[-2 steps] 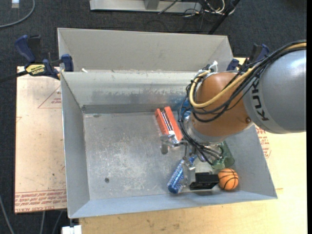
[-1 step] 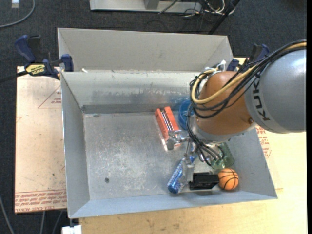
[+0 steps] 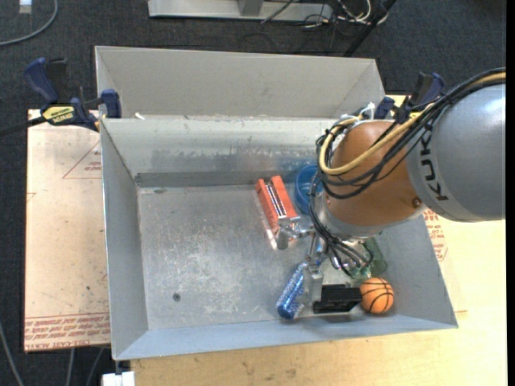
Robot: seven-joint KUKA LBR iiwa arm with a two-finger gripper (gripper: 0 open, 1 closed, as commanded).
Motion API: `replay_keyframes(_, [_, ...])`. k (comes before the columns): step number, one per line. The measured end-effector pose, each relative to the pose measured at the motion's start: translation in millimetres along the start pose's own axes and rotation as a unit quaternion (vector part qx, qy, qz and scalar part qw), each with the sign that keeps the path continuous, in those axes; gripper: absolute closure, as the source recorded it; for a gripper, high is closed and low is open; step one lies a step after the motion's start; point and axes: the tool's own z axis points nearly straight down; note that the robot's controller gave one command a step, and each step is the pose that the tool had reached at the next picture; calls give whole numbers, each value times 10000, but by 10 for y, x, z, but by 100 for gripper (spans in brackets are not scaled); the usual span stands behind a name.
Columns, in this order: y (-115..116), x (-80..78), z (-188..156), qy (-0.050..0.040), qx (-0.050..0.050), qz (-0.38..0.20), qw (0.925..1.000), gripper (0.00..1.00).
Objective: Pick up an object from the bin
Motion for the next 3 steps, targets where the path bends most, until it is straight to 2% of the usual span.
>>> replay_keyframes(1, [-61, 301, 691, -3, -8, -2346, 9721, 100])
replay_keyframes(2, [-61, 301, 691, -3, -8, -2345, 9721, 100])
replay_keyframes(3, [42, 285, -818, -10, -15, -2633, 9647, 100])
